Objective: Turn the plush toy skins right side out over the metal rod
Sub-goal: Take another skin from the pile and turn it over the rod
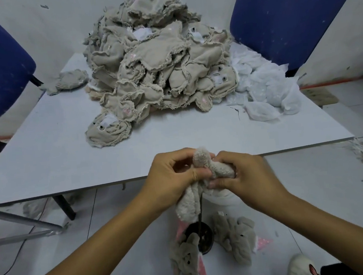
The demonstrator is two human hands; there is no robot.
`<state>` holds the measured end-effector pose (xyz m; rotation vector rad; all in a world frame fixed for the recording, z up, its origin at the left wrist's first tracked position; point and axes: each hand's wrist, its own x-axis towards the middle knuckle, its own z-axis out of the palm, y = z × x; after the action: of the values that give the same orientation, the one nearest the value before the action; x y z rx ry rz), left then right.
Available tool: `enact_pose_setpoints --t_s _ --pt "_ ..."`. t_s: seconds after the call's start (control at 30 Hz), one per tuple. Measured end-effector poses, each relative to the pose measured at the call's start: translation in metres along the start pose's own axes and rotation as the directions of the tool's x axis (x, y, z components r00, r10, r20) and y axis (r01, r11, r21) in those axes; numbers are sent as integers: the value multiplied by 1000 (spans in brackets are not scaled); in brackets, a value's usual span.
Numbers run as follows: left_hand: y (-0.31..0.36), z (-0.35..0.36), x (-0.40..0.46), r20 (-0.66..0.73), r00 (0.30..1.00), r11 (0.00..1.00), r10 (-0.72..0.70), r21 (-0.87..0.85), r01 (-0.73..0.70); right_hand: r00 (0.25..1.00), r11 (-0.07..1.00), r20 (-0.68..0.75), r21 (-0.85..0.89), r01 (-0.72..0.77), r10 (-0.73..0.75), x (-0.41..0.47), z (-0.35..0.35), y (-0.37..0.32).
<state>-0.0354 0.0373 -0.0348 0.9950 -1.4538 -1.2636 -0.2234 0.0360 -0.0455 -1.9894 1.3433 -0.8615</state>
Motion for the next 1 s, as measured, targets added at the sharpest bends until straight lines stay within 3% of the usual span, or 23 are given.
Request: enact_pose_setpoints --t_s 0.1,0.17,0.27,0.3,0.37,0.43,0.5,0.63,0.77,0.9,1.0 --pt "6 -9 5 20 996 991 88 102 -89 990 981 -137 188 48 -23 2 -5 -4" --pt "12 -15 8 4 987 986 160 -46 -160 970 947 -240 300 114 -41 4 -7 -11" --pt "22 -29 14 162 975 947 152 -305 -97 941 914 -325 348 210 -92 8 -8 -21" --pt "24 -34 15 227 968 960 111 -275 -45 941 913 -320 342 223 -110 9 -8 -23" --pt "22 -42 18 292 956 1000 -9 8 7 950 922 -276 312 231 -144 10 -6 -26" --pt "21 -42 18 380 919 966 -106 260 4 957 940 -233 251 232 -174 10 -3 -26" --pt "21 -39 18 456 877 953 -153 304 8 960 953 -212 204 224 -181 10 -1 -23" --pt "16 -32 17 302 953 827 -13 540 -160 952 962 -179 71 262 -247 9 5 -19" --pt "4 -27 15 237 971 766 31 618 -176 984 987 -111 69 148 -140 9 8 -11" --pt "7 -25 10 105 970 867 217 436 -241 944 960 -255 130 250 -211 4 5 -9" --pt "10 -25 12 146 940 806 309 484 -340 949 970 -237 77 231 -207 4 7 -5"
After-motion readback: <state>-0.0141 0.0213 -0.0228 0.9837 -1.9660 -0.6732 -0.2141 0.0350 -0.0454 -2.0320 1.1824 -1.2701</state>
